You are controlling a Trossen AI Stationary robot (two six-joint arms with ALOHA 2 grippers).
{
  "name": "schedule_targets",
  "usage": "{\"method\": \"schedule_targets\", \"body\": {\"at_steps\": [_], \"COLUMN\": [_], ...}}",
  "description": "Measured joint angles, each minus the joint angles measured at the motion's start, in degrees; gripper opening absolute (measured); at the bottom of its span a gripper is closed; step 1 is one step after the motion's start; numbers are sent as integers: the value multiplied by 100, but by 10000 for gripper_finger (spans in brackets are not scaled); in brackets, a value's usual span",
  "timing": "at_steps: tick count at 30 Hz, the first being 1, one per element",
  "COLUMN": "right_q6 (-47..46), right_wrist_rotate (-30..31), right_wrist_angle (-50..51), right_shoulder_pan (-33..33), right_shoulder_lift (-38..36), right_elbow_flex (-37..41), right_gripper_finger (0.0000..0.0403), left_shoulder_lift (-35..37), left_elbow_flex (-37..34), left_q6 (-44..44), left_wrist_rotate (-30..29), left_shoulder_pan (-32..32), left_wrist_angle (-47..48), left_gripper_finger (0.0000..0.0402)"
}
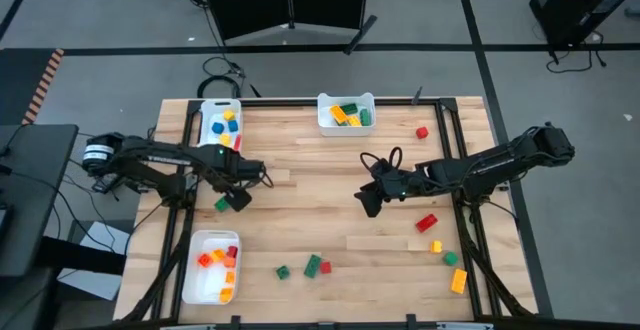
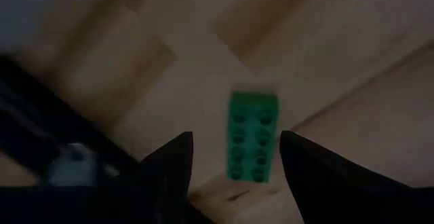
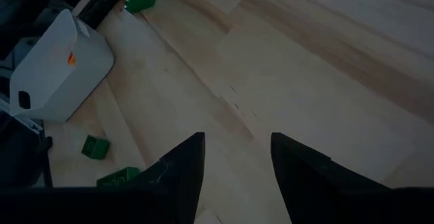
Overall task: Sort blocks by size
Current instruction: Put the green 8 stud game piece into the top right white bin
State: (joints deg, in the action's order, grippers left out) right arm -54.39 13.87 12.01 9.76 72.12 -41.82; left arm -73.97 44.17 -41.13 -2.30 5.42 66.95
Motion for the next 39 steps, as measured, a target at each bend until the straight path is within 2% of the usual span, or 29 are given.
{"method": "schedule_targets", "body": {"at_steps": [5, 10, 19, 25, 28, 32, 39], "right_q6": [-9, -9, -10, -9, 3, 42, 150], "right_wrist_rotate": [-2, -1, -2, -2, -2, -2, -2], "right_wrist_angle": [0, 1, -6, -24, -34, -39, -39], "right_shoulder_pan": [63, 63, 61, 61, 61, 59, 59], "right_shoulder_lift": [0, 0, 0, 0, 0, 0, 0], "right_elbow_flex": [0, 0, -2, -2, -2, -2, -2], "right_gripper_finger": [178, 178, 174, 172, 172, 172, 172], "left_shoulder_lift": [0, 0, 2, 42, 30, 16, 11], "left_elbow_flex": [-541, -732, -1171, -1570, -1530, -1382, -1310], "left_q6": [-288, -271, -125, -106, -91, 32, 34], "left_wrist_rotate": [164, 499, 534, 822, 803, 679, 556], "left_shoulder_pan": [-28, -33, -38, -32, -35, -45, -45], "left_wrist_angle": [-443, -860, -1056, -1485, -1492, -1473, -1473], "left_gripper_finger": [229, 229, 230, 227, 206, 149, 146]}}
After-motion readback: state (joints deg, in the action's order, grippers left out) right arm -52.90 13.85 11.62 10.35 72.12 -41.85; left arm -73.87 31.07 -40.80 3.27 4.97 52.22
